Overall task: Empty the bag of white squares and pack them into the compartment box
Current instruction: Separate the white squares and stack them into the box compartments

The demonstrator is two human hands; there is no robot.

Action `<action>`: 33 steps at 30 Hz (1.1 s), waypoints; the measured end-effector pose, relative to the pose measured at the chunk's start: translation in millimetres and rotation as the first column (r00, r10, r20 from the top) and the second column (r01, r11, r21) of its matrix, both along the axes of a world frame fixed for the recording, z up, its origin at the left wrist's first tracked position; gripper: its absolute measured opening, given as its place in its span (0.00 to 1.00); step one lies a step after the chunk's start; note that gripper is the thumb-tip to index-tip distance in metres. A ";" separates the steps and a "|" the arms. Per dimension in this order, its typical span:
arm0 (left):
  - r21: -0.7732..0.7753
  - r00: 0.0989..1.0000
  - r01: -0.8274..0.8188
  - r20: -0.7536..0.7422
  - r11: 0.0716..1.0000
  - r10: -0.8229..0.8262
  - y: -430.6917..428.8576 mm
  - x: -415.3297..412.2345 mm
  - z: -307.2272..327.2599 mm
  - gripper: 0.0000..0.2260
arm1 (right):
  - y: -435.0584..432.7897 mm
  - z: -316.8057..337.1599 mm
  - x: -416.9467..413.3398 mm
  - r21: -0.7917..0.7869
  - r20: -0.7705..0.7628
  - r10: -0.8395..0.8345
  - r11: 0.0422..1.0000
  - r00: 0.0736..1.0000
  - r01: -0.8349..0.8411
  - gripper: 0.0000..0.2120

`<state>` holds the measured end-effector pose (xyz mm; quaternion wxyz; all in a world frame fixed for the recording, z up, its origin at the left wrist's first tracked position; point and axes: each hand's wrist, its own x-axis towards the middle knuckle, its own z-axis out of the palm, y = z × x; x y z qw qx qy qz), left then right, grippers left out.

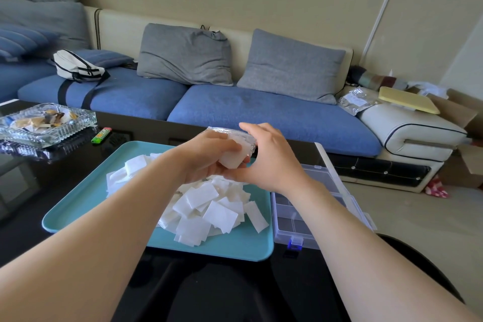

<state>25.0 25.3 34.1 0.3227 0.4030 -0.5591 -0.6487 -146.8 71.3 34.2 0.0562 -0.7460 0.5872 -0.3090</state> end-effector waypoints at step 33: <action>0.022 0.965 0.232 0.120 0.972 -0.233 5.2 2.1 1.5 0.08 | 8.9 -1.3 2.2 0.010 0.089 0.139 0.990 0.986 -0.140 0.20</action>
